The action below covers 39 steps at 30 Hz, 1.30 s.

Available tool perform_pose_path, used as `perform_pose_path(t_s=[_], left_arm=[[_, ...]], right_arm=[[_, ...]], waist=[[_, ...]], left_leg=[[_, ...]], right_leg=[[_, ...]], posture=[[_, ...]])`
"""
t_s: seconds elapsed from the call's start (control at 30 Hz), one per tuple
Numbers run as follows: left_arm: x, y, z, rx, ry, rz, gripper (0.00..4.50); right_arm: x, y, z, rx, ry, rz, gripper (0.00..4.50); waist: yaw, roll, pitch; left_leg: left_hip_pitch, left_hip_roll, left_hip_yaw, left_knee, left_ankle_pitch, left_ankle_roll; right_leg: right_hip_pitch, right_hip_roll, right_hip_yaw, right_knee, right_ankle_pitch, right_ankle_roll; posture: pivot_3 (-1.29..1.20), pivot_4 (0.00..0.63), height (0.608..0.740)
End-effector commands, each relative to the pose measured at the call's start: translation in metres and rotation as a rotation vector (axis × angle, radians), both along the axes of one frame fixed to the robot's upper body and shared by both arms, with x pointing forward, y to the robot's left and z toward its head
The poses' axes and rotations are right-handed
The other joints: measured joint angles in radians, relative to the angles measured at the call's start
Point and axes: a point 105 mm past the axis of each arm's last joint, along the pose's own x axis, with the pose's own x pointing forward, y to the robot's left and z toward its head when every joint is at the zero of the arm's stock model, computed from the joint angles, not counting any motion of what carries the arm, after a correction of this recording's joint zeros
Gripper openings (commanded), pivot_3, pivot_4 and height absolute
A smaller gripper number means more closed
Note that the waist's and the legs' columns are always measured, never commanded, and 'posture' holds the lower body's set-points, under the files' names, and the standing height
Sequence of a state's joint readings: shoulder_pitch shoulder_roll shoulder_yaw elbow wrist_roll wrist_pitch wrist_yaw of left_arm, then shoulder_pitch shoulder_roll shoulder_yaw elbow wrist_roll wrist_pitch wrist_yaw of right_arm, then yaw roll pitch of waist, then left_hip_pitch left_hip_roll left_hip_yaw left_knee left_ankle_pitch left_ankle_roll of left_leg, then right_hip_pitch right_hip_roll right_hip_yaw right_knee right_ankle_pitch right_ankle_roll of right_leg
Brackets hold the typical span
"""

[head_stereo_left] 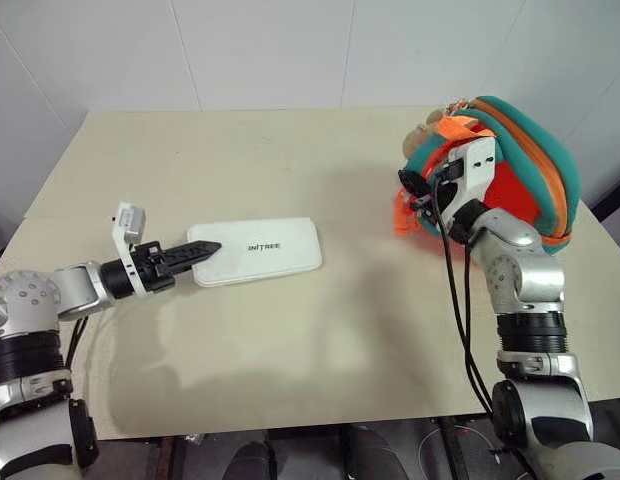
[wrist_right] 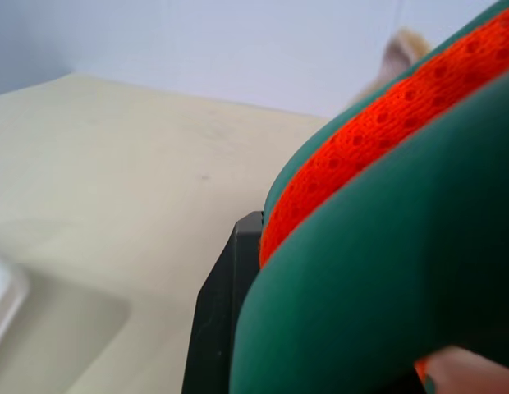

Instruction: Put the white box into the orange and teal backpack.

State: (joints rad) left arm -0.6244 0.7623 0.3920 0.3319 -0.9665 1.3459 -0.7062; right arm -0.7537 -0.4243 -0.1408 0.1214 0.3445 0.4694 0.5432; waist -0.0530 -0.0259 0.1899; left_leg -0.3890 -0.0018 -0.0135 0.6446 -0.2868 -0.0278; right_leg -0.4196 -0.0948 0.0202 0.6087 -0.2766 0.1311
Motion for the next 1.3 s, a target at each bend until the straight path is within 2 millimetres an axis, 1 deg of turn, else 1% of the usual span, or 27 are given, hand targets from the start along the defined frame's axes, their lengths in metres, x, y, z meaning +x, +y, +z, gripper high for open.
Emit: perform_pose_path(t_s=[0.03,0.2,0.27,0.47,0.73,0.8,0.97,1.13,1.3], left_arm=[[0.002,0.005,0.014,0.002,-0.062,-0.007,1.32],[0.006,0.005,0.014,0.011,-0.067,-0.012,1.32],[0.007,0.005,0.014,0.013,-0.068,-0.015,1.32],[0.009,0.006,0.016,0.02,-0.074,-0.013,1.32],[0.011,0.011,0.018,0.029,-0.084,-0.003,1.32],[0.012,0.011,0.019,0.031,-0.087,-0.001,1.32],[0.015,0.011,0.021,0.037,-0.095,0.001,1.32],[0.019,0.013,0.024,0.047,-0.099,0.003,1.32],[0.021,0.017,0.027,0.055,-0.107,0.009,1.32]], right_arm=[[-0.016,0.008,0.022,-0.004,-0.065,0.067,0.51],[-0.024,0.012,0.027,-0.004,-0.07,0.102,0.51],[-0.03,0.016,0.033,0.002,-0.087,0.131,0.51],[-0.046,0.027,0.042,-0.001,-0.099,0.212,0.51],[-0.079,0.048,0.049,-0.008,-0.104,0.369,0.51],[-0.091,0.054,0.057,0.023,-0.137,0.43,0.51],[-0.122,0.067,0.065,0.048,-0.166,0.596,0.51],[-0.145,0.074,0.06,0.023,-0.123,0.732,0.51],[-0.161,0.078,0.059,-0.018,-0.1,0.843,0.51]], waist=[[0.002,0.0,0.0],[0.006,0.0,0.0],[0.007,0.0,0.0],[0.007,0.0,0.0],[0.014,0.0,0.0],[0.02,0.0,0.0],[0.026,0.0,0.0],[0.026,0.0,0.0],[0.026,0.0,0.0]], left_leg=[[0.0,0.0,0.0,0.0,0.0,0.0],[-0.005,-0.001,0.002,0.0,0.0,0.0],[-0.007,-0.001,0.003,0.0,0.0,0.0],[-0.008,0.0,0.005,0.001,-0.001,0.002],[-0.008,0.0,0.005,0.002,-0.002,0.003],[-0.008,0.0,0.005,0.002,-0.002,0.003],[-0.01,0.0,0.004,0.003,-0.002,0.004],[-0.011,0.0,0.004,0.003,-0.002,0.004],[-0.012,-0.001,0.004,0.005,-0.003,0.006]], right_leg=[[0.0,0.0,0.0,0.0,0.0,0.0],[-0.006,-0.001,0.0,0.003,0.0,0.0],[-0.009,-0.001,0.0,0.003,0.0,0.0],[-0.011,-0.001,0.0,0.003,0.0,0.0],[-0.011,-0.001,0.0,0.003,0.0,0.0],[-0.011,-0.001,0.0,0.003,0.0,0.0],[-0.012,-0.001,-0.001,0.003,0.0,0.0],[-0.012,-0.002,-0.003,0.003,0.0,0.0],[-0.011,-0.002,-0.004,0.003,0.0,0.0]], posture=[[0.0,0.15,0.74],[0.0,0.15,0.74],[0.0,0.15,0.74],[0.0,0.15,0.74],[0.0,0.15,0.74],[0.0,0.15,0.74],[0.0,0.15,0.74],[0.0,0.15,0.74],[0.0,0.15,0.74]])
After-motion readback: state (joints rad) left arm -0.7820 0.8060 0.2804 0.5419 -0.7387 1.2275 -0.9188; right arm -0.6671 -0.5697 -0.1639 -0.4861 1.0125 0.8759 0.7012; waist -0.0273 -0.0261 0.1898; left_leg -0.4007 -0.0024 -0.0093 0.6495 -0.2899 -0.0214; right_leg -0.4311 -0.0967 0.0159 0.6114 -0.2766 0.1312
